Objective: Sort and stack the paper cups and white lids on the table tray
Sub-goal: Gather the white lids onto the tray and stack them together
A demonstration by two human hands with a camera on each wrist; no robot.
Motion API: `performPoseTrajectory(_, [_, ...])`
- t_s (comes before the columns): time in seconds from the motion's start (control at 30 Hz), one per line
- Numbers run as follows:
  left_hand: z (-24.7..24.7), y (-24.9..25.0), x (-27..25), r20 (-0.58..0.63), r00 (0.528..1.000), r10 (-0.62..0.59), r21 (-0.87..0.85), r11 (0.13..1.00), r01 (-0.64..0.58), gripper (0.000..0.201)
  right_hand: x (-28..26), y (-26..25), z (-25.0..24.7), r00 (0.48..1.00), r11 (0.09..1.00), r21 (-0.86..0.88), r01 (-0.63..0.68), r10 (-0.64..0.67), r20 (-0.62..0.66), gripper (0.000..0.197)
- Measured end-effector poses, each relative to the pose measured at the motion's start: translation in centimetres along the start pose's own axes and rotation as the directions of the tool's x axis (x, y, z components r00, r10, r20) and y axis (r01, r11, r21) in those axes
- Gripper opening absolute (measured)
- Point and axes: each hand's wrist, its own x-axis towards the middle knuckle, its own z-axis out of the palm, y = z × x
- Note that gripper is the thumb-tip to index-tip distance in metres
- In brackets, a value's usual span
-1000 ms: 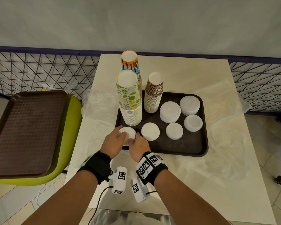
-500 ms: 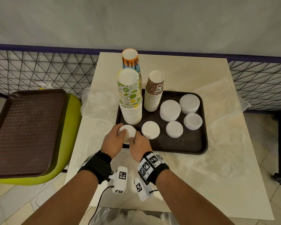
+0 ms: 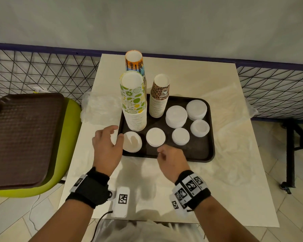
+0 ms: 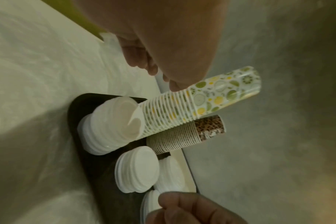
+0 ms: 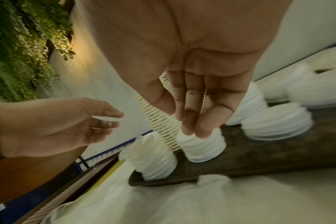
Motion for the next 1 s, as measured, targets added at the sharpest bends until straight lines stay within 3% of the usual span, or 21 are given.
performPoseTrajectory(0.1, [0.1, 2.9, -0.8, 0.009, 0.986, 0.166, -0.026, 0.986, -0.166, 0.025, 0.1, 3.4, -1.4, 0.99, 1.0, 0.014, 0.001, 0.001, -0.143, 0.019])
performPoseTrajectory(0.23, [2.9, 5.8, -1.8, 0.207, 0.931, 0.301, 0.025, 0.949, -0.313, 0.02, 1.2, 7.1, -2.7, 0.977, 0.999, -0.031, -0.03, 0.023, -0.212, 0.024])
performPoseTrajectory(0.33, [5.8, 6.8, -2.2, 0.37, 0.894, 0.254, 0.112, 0.943, -0.314, 0.024, 2.2, 8.5, -3.7, 0.984, 0.993, -0.107, -0.05, 0.031, -0.175, 0.029])
performPoseTrajectory(0.4, [7.2, 7.3, -2.2, 0.418, 0.882, 0.218, 0.185, 0.93, -0.318, 0.027, 2.7, 8.8, -4.3, 0.989, 0.989, -0.14, -0.051, 0.031, -0.145, 0.032])
performPoseTrajectory(0.7, [11.3, 8.8, -0.2, 0.443, 0.896, 0.043, 0.513, 0.807, -0.292, 0.049, 5.4, 8.2, -5.2, 0.999, 0.939, -0.342, 0.042, -0.028, 0.047, 0.046])
performPoseTrajectory(0.87, [12.6, 8.6, 0.4, 0.451, 0.891, -0.057, 0.582, 0.775, -0.245, 0.047, 6.4, 8.7, -4.4, 0.994, 0.922, -0.386, 0.031, 0.014, 0.113, 0.047])
performPoseTrajectory(1.0, [12.8, 8.3, 0.6, 0.45, 0.891, -0.052, 0.582, 0.774, -0.249, 0.049, 6.8, 8.9, -4.0, 0.995, 0.925, -0.376, 0.052, -0.017, 0.097, 0.048])
